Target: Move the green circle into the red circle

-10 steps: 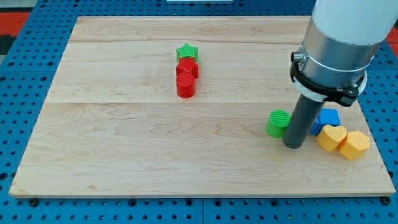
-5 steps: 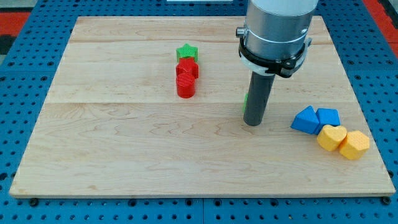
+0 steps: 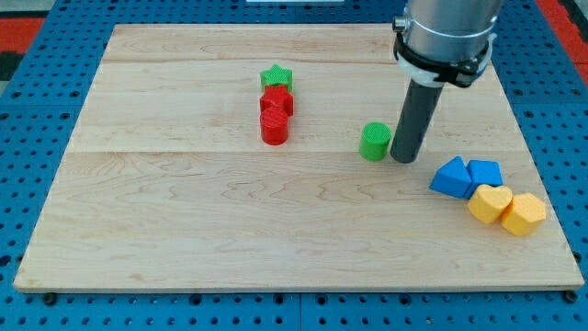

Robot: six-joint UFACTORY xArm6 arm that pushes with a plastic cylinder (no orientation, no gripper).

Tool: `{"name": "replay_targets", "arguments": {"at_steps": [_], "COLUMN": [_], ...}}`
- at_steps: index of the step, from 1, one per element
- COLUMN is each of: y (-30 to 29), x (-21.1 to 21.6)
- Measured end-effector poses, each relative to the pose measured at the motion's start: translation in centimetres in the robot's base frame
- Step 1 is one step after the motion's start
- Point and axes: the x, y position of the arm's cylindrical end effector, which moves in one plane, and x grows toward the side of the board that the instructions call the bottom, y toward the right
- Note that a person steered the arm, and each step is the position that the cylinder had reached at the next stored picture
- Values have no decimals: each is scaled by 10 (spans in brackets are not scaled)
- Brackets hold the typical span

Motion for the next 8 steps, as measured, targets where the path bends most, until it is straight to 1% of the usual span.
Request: {"name": "replay_targets", "arguments": {"at_steps": [1, 2, 5, 8], "y": [0, -10, -84, -87], "x": [-23, -25, -25, -24]}}
